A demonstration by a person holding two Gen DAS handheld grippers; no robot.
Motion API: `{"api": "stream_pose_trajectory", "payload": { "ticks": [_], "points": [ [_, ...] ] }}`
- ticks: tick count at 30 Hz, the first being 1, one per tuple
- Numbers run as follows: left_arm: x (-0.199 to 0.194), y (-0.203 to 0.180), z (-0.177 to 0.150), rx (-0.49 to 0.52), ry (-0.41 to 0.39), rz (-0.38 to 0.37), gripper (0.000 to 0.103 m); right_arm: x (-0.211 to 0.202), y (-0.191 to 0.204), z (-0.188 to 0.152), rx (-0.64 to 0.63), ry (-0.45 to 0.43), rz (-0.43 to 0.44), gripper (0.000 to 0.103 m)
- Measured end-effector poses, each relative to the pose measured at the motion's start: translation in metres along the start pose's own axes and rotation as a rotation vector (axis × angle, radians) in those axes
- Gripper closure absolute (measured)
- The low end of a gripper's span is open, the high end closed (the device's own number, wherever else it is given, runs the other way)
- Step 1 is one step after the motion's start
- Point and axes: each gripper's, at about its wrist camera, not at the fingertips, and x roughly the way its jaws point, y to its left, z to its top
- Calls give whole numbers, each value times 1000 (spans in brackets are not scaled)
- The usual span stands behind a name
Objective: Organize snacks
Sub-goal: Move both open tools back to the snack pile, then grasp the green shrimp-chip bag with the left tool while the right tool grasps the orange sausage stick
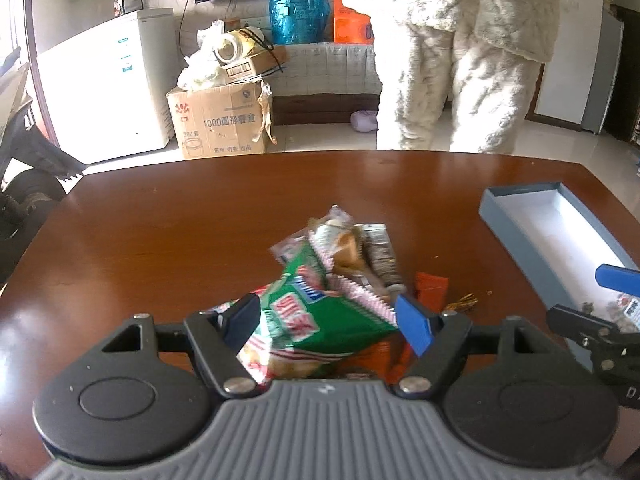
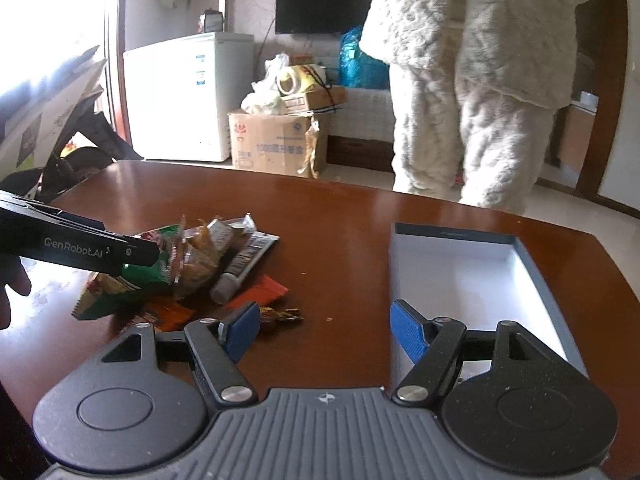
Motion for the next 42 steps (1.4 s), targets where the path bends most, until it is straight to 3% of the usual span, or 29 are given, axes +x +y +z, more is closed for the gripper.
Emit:
{"api": "stream_pose_trajectory", "payload": {
  "ticks": [8,13,18,25,42],
  "points": [
    [11,27,-3,33,24,-10,28,18,21,2,-21,33,38,32],
    [19,43,-6,56,34,-54,28,31,33,1,-14,54,73,32],
    [28,48,-5,134,37,-87,28,45,47,-3,6,89,110,33],
    [39,54,-5,115,74,-169,28,62,66,-12,20,133,111,36],
    [51,44,6,204,101,-200,25,95,71,-7,126,173,88,46]
  ]
}}
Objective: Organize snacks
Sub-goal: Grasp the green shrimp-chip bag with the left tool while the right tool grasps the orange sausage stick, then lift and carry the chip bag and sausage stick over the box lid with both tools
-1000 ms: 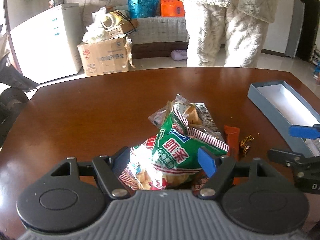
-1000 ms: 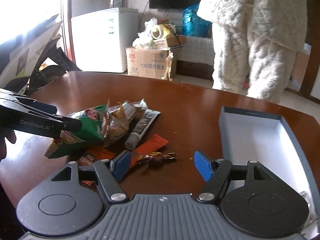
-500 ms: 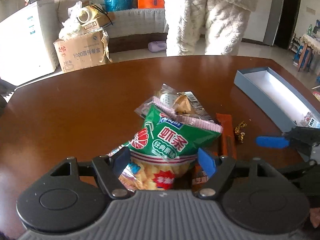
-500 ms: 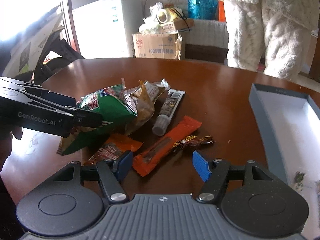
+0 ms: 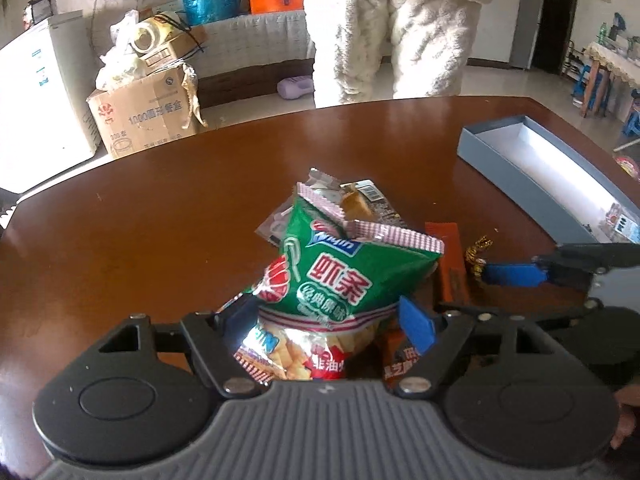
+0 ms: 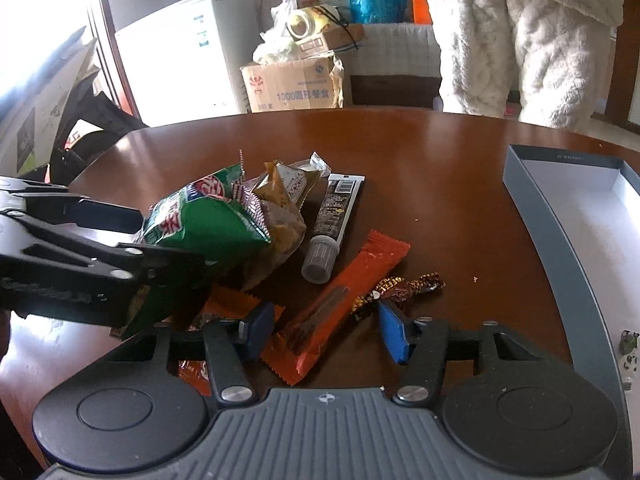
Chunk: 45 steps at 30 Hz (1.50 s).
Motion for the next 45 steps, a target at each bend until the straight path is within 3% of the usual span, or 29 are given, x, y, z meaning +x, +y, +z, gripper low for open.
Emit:
{"api": "stream_pose_trajectory", "payload": {
  "ticks": [11,16,22,32,45],
  "points": [
    [10,0,6,38,28,-9,22,15,-1,7,36,9,-2,49],
    [13,-1,7,57,29,-13,20,19,5,9,-27,9,-41,66],
    [17,3,3,32,24,-32,21,20,12,5,-110,3,-70,72],
    [7,2,-1,33,-36,-16,53,17,6,2,-101,-9,-54,77],
    [-11,0,11,-19,-98,22,66,0,-8,1,-46,-37,-23,79]
  ]
}}
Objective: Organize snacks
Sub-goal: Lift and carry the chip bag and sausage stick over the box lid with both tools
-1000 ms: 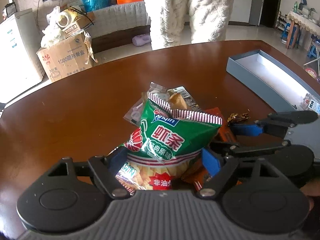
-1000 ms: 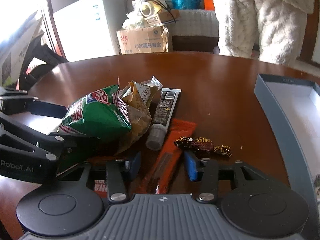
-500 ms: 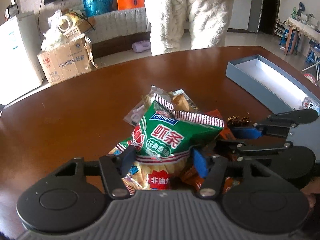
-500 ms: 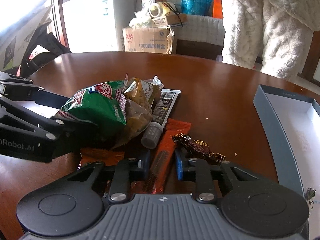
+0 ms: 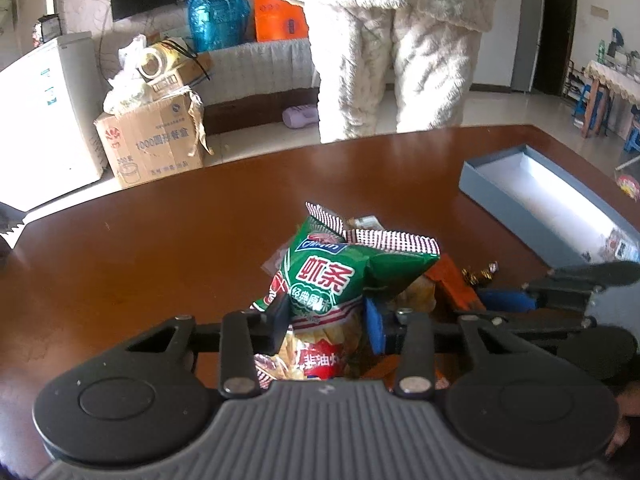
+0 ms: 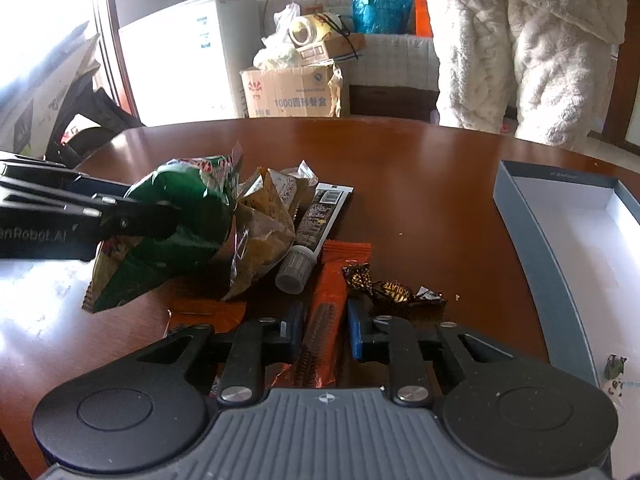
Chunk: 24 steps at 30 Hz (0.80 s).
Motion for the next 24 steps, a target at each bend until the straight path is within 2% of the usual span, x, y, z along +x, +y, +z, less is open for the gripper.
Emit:
{"api": "stream_pose_trajectory", "payload": {
  "ticks": [14,24],
  "points": [
    [-16,-20,22,0,-37,1,68,-29,-3,12,-2,-59,27,79],
    [-18,-46,35,9,-34,-14,69,-55,-23,24,4,-104,-9,79]
  ]
}}
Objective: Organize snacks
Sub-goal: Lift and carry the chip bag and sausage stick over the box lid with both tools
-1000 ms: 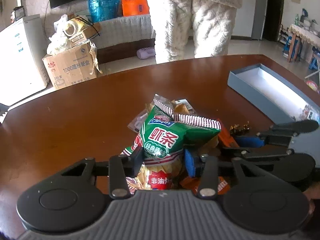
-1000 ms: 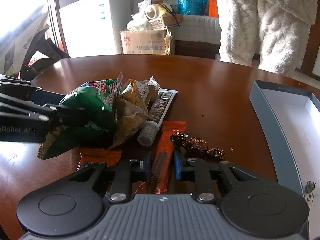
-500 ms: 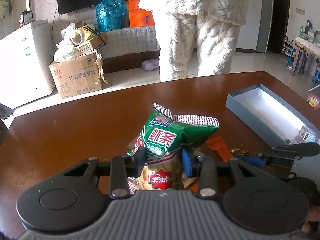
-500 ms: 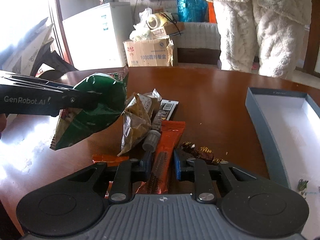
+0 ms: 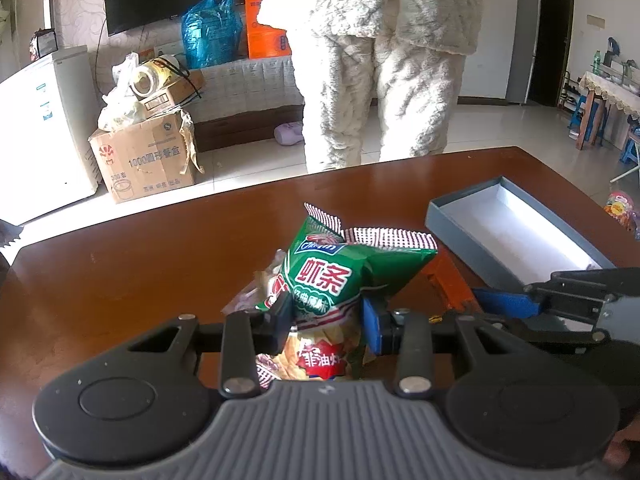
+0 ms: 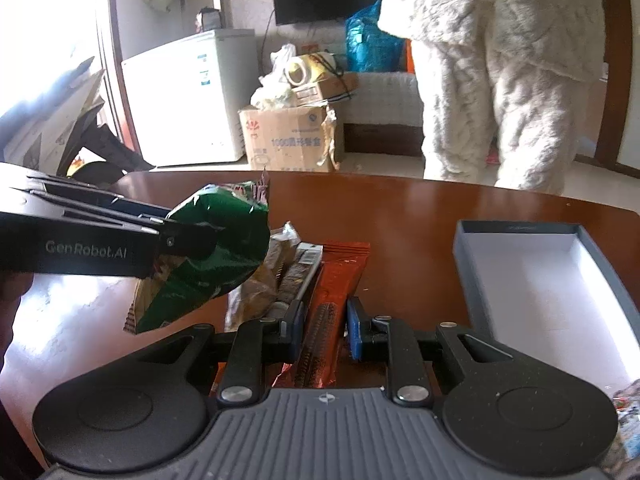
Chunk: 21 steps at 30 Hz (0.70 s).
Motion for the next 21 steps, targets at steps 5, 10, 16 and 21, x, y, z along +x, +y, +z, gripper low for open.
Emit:
{"api": "stream_pose_trajectory", "payload": {
  "ticks": [5,10,16,21],
  "points": [
    [3,-20,7,14,3,-15,69,-11,-15,1,16,-9,-21,79],
    [5,-35,13,18,4,-23,69,-20,-28,0,25,-20,-44,79],
    [9,-65,20,47,4,-49,69,-33,-43,-4,36,-30,-69,79],
    [13,-90,25,71,5,-69,70,-43,-58,-7,50,-36,-94,79]
  ]
}}
